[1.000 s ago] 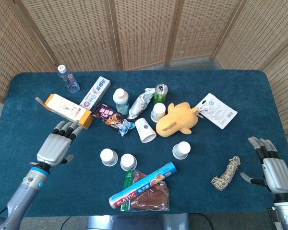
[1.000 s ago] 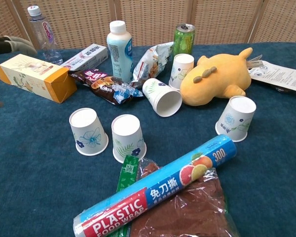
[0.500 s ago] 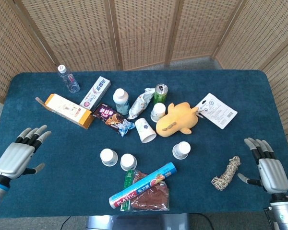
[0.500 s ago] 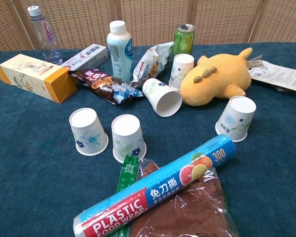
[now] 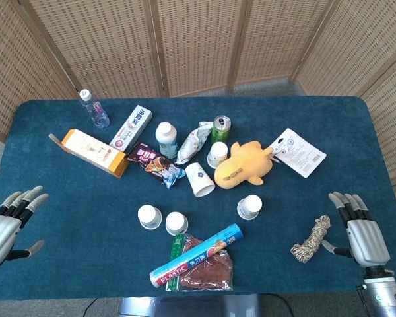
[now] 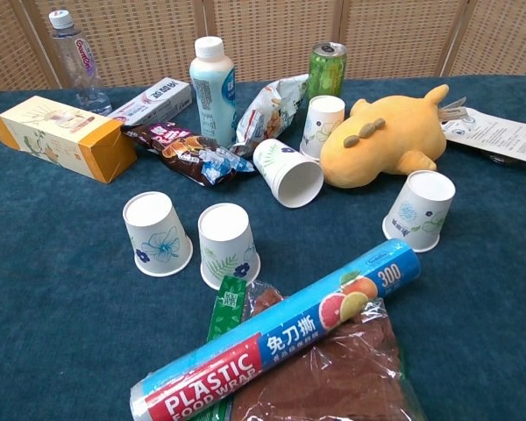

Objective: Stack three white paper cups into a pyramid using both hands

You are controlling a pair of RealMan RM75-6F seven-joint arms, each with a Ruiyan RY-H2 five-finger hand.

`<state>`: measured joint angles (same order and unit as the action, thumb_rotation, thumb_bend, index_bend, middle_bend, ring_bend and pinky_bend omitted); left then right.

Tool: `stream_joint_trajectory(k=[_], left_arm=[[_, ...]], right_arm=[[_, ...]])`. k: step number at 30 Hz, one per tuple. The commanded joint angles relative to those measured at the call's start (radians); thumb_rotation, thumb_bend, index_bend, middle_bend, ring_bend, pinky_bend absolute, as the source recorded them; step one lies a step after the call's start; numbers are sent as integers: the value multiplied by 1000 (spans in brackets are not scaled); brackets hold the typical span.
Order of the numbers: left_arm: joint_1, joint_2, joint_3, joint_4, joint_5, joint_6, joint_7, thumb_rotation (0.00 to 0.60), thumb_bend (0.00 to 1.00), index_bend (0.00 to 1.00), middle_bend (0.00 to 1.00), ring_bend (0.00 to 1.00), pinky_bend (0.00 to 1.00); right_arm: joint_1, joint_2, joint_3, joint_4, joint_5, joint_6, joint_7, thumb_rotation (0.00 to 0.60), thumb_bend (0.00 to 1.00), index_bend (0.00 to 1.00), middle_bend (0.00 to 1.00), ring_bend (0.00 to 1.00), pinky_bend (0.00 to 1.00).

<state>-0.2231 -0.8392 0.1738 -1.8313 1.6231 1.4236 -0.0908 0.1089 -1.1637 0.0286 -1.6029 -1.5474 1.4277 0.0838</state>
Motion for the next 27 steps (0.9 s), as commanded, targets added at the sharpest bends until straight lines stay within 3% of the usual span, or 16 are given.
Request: stream_joint_trajectory(k=[1, 11, 17, 27], left_arm=[[14, 12, -4, 3, 11, 13, -22, 600, 294, 0, 0, 0, 0], [26, 50, -22, 7, 21, 8, -88, 600, 293, 0, 0, 0, 0], [32, 57, -30, 7, 28, -1, -104, 600, 293, 0, 0, 0, 0], [45, 63, -41, 7, 42, -1, -117, 600, 293, 0, 0, 0, 0]], right_arm=[[8, -15, -6, 8, -13, -9, -25, 600, 0, 23, 7, 0, 0], [115, -7, 45, -110, -9, -119, -136, 600, 0, 88, 71, 17, 105], [207, -7, 77, -207, 78, -273, -147, 600, 0, 103, 85, 29, 118], [333, -96, 119, -214, 228, -416, -308, 600, 1, 120, 122, 64, 147]])
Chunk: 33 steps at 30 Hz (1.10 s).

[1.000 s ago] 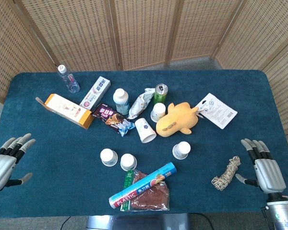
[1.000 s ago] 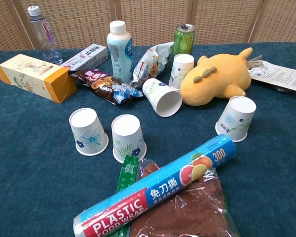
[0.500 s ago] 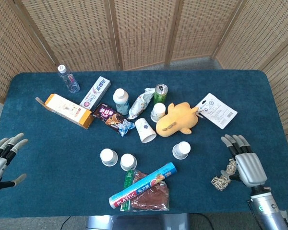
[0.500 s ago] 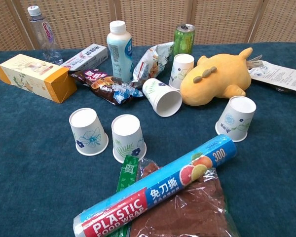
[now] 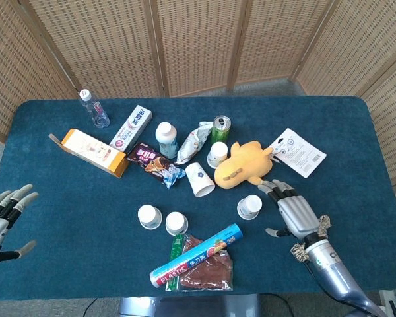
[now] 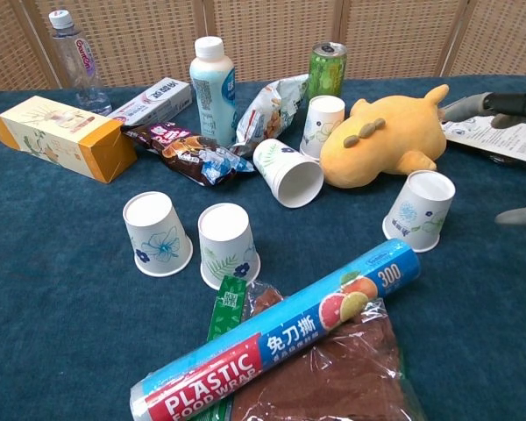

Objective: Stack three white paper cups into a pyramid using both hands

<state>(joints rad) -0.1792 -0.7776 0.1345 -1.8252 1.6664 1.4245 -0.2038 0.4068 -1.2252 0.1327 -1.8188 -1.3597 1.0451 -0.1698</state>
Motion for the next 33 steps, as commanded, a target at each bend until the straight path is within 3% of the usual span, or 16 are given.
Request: stream_joint_trajectory(k=[1, 10, 20, 33], left_arm=[[2, 2, -4, 2, -2, -3, -8, 600, 293, 0, 0, 0, 0], [9, 9, -15, 17, -7, -7, -38, 600, 294, 0, 0, 0, 0], [14, 10, -25, 28, -14, -22, -51, 600, 295, 0, 0, 0, 0], [19, 7, -31, 28, -15, -38, -41, 600, 295, 0, 0, 0, 0]], right_arm=[[47, -49, 21, 8, 64, -40, -72, 600, 1, 126, 129, 73, 159], [109, -130, 38, 57, 189, -69, -148, 600, 9, 162, 178, 113, 170], [136, -194, 32, 123, 233, -49, -167, 600, 72, 242, 254, 176, 206], [136, -242, 20, 199, 197, -6, -130, 600, 304, 396, 449, 347, 309]])
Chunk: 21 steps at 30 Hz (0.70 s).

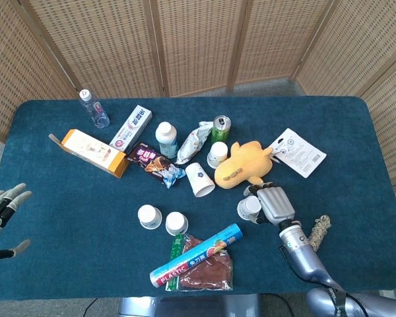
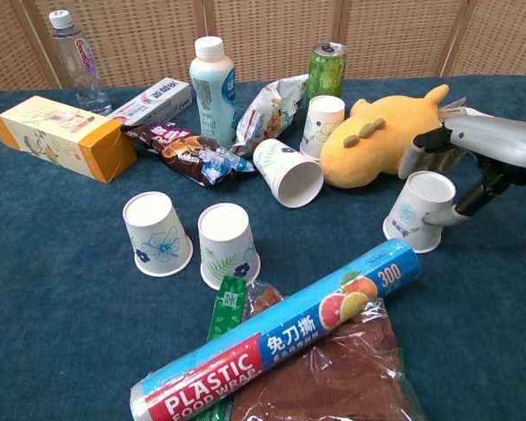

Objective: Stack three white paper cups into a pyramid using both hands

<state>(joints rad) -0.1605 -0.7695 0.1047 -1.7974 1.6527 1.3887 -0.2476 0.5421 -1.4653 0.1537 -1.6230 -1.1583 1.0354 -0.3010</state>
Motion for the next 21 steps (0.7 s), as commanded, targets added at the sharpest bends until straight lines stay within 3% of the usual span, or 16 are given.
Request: stream_joint_trajectory(k=[1, 9, 21], left_arm=[[-1, -2, -2, 0, -3, -5, 5, 600, 295, 0, 0, 0, 0], [3, -2, -5, -3, -3, -9, 10, 600, 295, 0, 0, 0, 0], [4, -5, -9, -8, -6, -23, 23, 600, 295, 0, 0, 0, 0]], right_arm=[[1, -4, -2, 8, -11, 10, 2, 600, 329, 413, 465, 358, 317], [-5, 6, -11, -3, -36, 26, 17, 600, 374, 436, 490, 374, 335], [18, 93, 37, -225, -135, 78, 30, 600, 365, 436, 490, 375, 334]])
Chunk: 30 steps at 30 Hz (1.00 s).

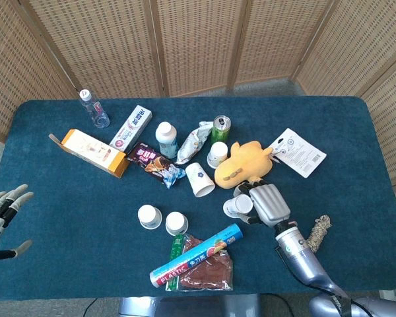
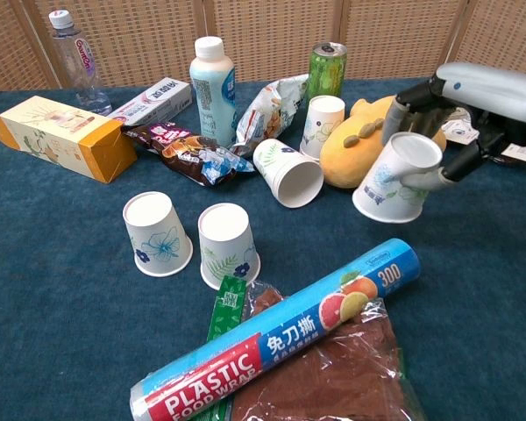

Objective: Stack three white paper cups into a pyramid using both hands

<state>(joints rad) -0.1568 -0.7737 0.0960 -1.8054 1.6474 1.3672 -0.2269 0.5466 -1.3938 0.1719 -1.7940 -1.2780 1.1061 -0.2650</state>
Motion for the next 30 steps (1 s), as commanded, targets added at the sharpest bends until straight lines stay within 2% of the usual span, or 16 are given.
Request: stream_joint_trajectory(k=[1, 10, 18, 24, 30], left_arm=[[0, -1, -1, -1, -3, -3, 4, 600, 295, 0, 0, 0, 0], [3, 1, -3, 0, 0, -3, -1, 600, 295, 0, 0, 0, 0], [0, 2, -7, 2, -3, -9, -9, 600, 294, 0, 0, 0, 0], [2, 4, -6, 6, 1, -7, -20, 600, 295, 0, 0, 0, 0], [1, 5, -7, 8, 0, -10, -25, 600, 296, 0, 0, 0, 0]], right_arm=[[22, 25, 27, -76, -12, 5, -14, 600, 364, 436, 490, 375, 334], [95, 9, 74, -143, 34, -22, -115, 600, 364, 437, 490, 375, 334], [146, -30, 90, -188, 73, -27, -175, 600, 366, 436, 491, 375, 334], [196, -99, 90, -194, 118, -20, -273, 600, 362, 436, 490, 375, 334], [266, -177, 114, -191, 197, -10, -386, 600, 356, 436, 490, 375, 335]])
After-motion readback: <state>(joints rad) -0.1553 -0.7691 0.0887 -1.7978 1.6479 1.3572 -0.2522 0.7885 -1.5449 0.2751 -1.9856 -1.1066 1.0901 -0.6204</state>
